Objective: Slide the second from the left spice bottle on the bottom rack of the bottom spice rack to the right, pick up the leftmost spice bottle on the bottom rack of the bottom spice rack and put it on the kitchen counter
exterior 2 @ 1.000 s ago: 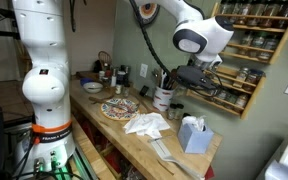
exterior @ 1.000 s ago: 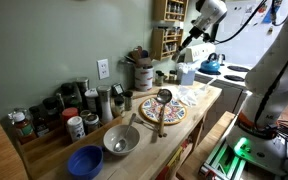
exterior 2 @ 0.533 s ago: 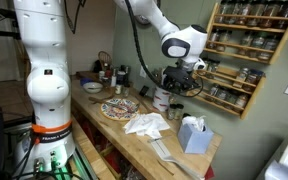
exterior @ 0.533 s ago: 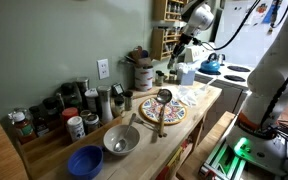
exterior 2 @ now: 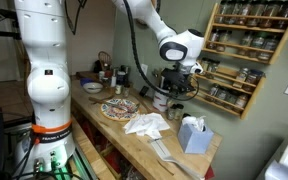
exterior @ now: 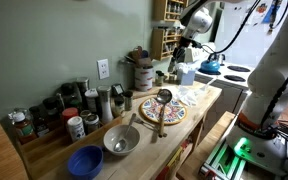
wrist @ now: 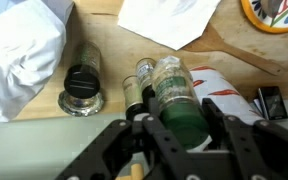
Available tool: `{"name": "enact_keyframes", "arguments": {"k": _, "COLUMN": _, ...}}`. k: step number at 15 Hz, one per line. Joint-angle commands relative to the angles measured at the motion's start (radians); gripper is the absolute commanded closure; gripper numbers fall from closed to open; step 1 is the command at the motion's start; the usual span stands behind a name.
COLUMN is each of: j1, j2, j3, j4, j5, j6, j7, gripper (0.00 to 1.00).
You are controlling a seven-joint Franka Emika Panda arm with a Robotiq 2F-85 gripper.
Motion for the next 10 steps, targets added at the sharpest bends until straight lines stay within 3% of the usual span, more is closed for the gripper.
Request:
{"name": "enact_keyframes", "arguments": {"k": 1, "j1": 0.020, "j2": 0.024, "j3": -0.004, "j4": -0.010, "j5": -0.027, "j6": 0.040, "j7": 0.028, "gripper": 0.79}}
{"name": "enact_keyframes", "arguments": {"k": 10, "j1": 0.026, "j2": 0.128, "j3": 0.018, "j4": -0.039, "j5": -0.098, "j6": 0.202, "j7": 0.141, "gripper": 0.79}}
